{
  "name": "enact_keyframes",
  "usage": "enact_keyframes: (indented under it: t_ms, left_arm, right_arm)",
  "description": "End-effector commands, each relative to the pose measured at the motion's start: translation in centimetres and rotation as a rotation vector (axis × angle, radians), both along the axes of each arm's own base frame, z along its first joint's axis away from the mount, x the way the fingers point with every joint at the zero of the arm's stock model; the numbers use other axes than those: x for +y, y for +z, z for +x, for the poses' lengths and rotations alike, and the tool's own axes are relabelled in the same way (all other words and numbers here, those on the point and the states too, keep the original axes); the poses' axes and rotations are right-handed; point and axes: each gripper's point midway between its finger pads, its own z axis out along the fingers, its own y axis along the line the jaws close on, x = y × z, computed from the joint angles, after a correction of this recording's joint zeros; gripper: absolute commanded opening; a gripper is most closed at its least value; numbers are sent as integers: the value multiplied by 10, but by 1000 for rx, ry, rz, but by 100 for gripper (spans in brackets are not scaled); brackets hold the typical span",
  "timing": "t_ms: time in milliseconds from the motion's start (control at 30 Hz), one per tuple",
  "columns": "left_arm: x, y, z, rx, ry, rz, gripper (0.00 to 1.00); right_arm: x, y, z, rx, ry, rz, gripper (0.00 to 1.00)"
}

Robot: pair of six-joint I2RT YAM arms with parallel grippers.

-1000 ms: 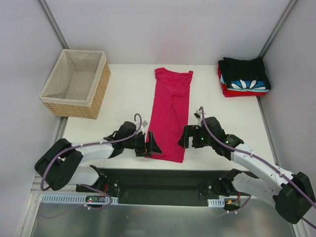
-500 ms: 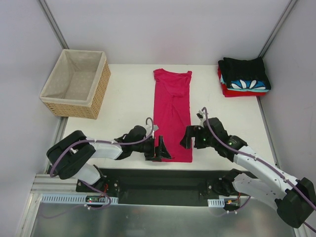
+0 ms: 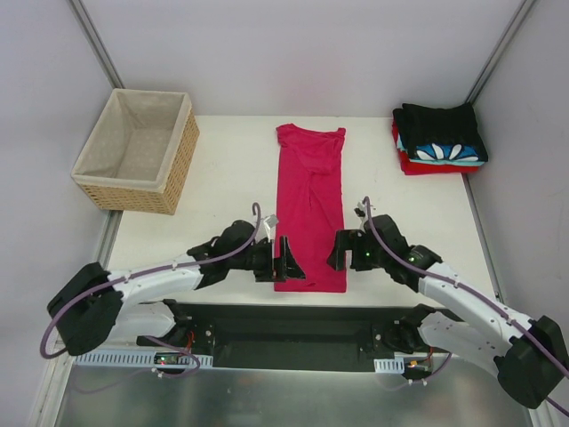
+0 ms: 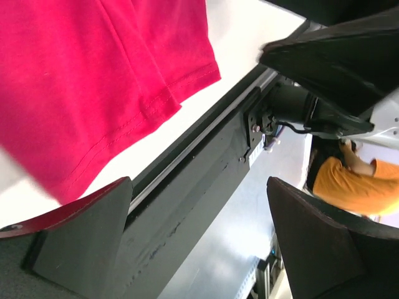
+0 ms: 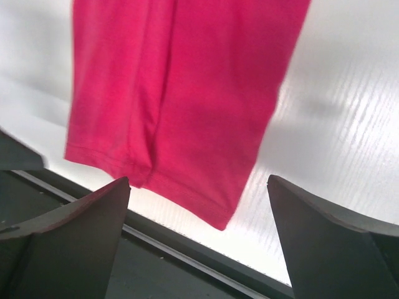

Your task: Fold and stack the t-shirts

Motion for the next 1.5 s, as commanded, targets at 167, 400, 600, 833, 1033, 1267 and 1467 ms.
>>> enact_keyframes:
  t_ms: [167,400,600,833,1033,1267,1467]
  left_arm:
    - [60,-55,-16,86,181,198,98]
    - [76,-85,-24,138,259,178,89]
    - [77,-101,-21,139,287,160,74]
    - [77,-118,-14,155,300,180,49]
    - [74,-130,-7,178,311,190,47]
    - [80,-136,-9,208,325,203,47]
    - [95,-140,-14,203,345,247,42]
  right_arm:
    - [-15,-45,-15,69,-69,-26,97]
    - [-27,-50,-30,78,-84,-25,97]
    - [-35,-43,-37,60,-88,-24,96]
    - [-39,-34,-42,43,-92,-4,97]
    - [-40,-32,-44,40,-94,4,97]
    - [-41,-32,-45,43,-96,3,97]
    - [-39,-33,-43,46,-103,7,96]
